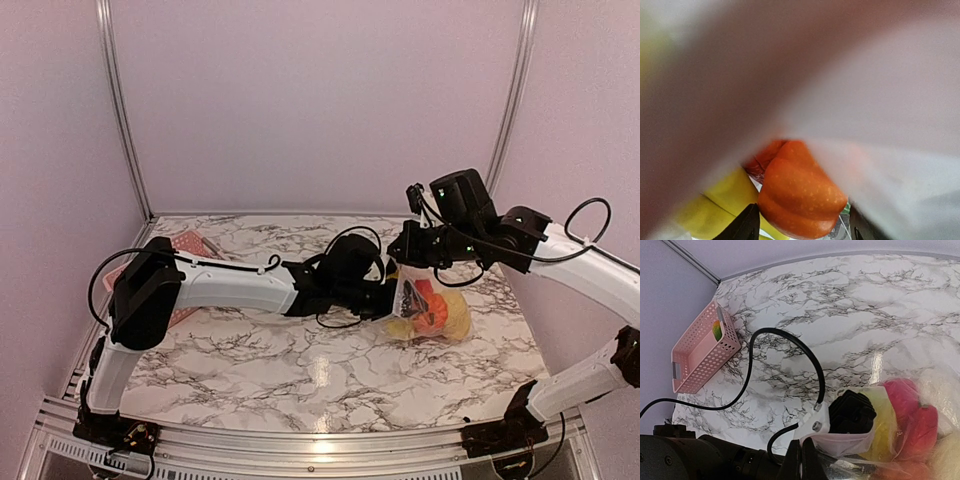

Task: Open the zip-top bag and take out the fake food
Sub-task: Pick up the fake fruit from the zipper food storage bag.

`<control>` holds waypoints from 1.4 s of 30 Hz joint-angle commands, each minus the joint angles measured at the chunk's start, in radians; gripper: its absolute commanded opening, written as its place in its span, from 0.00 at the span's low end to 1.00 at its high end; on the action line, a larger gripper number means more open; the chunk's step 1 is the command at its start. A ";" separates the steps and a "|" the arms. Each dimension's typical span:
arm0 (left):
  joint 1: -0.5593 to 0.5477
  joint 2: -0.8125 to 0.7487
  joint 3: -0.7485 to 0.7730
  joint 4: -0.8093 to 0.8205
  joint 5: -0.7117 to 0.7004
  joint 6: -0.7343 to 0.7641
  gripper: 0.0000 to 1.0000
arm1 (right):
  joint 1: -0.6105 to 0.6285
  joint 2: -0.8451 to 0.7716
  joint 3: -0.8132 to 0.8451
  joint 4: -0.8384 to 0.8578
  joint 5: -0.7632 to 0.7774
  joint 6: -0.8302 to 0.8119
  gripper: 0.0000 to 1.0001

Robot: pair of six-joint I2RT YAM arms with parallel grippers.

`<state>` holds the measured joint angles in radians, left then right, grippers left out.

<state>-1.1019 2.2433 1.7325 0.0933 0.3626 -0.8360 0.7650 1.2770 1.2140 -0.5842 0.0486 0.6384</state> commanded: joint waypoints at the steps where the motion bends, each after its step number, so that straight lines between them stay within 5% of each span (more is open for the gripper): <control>1: -0.027 0.052 0.033 -0.029 0.051 0.011 0.64 | 0.010 -0.015 0.010 0.075 -0.006 0.011 0.00; 5: -0.027 0.055 0.036 -0.037 0.043 0.013 0.69 | 0.010 -0.014 0.009 0.076 -0.004 0.012 0.00; 18: -0.024 0.020 -0.003 0.012 0.022 -0.008 0.42 | 0.009 -0.037 0.014 -0.007 0.074 -0.004 0.02; 24: -0.021 0.016 -0.022 0.018 0.023 -0.012 0.41 | 0.010 -0.095 -0.004 -0.101 0.186 -0.013 0.42; 27: -0.018 0.017 -0.028 0.022 0.024 -0.014 0.41 | 0.009 -0.136 -0.032 -0.135 0.217 0.000 0.50; 35: -0.016 0.019 -0.031 0.031 0.031 -0.020 0.43 | 0.006 -0.263 -0.199 -0.218 0.246 0.085 0.24; 42: -0.016 0.026 -0.029 0.034 0.038 -0.026 0.44 | -0.003 -0.366 -0.305 -0.268 0.281 0.164 0.16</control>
<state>-1.1122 2.2604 1.7172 0.1242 0.3847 -0.8532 0.7692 0.9569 0.9257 -0.8001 0.2882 0.7433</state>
